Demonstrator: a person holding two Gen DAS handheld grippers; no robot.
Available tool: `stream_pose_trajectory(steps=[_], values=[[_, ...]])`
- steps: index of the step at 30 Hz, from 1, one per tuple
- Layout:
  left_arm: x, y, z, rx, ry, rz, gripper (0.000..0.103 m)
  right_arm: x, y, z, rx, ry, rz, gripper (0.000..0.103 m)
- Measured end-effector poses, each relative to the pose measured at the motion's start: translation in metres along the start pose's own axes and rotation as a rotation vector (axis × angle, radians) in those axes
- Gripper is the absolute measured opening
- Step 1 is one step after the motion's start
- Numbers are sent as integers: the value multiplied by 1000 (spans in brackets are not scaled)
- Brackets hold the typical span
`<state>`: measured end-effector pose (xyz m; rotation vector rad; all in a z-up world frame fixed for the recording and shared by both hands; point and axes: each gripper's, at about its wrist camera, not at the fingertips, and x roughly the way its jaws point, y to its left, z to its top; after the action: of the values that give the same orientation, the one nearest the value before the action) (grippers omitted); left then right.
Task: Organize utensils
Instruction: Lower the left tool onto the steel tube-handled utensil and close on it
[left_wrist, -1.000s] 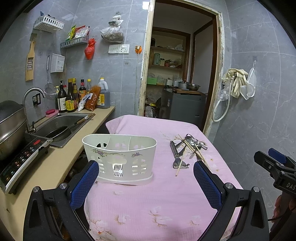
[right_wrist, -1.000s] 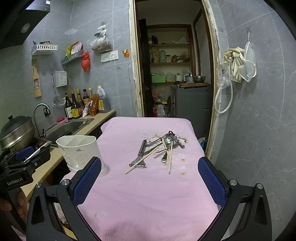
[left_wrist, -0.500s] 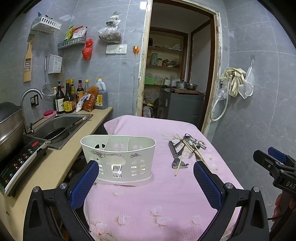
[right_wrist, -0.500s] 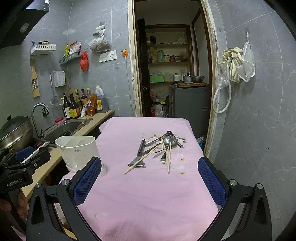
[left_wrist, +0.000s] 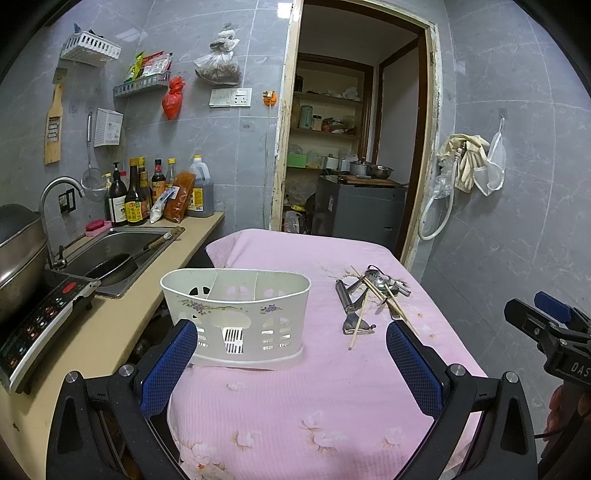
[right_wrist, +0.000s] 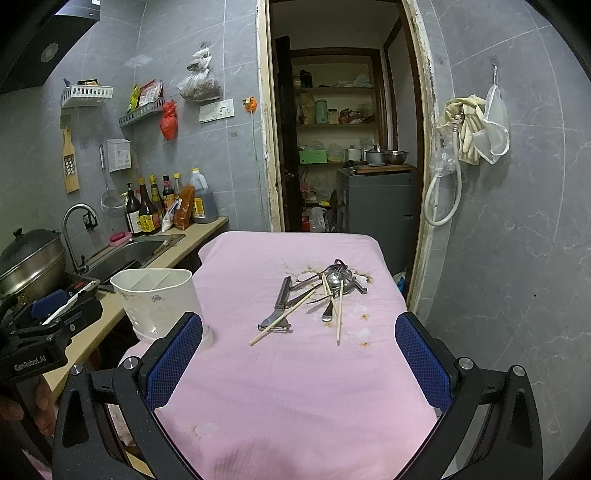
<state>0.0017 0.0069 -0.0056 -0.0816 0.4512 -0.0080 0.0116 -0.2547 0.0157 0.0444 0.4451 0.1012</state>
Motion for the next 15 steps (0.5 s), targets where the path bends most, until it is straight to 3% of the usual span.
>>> stream_pose_trajectory(steps=[6, 15], values=[[3, -9, 5, 30, -9, -27, 103, -5, -3, 5, 8, -10, -26, 102], [20, -29, 39, 48, -81, -72, 103, -1, -24, 41, 28, -76, -68, 102]])
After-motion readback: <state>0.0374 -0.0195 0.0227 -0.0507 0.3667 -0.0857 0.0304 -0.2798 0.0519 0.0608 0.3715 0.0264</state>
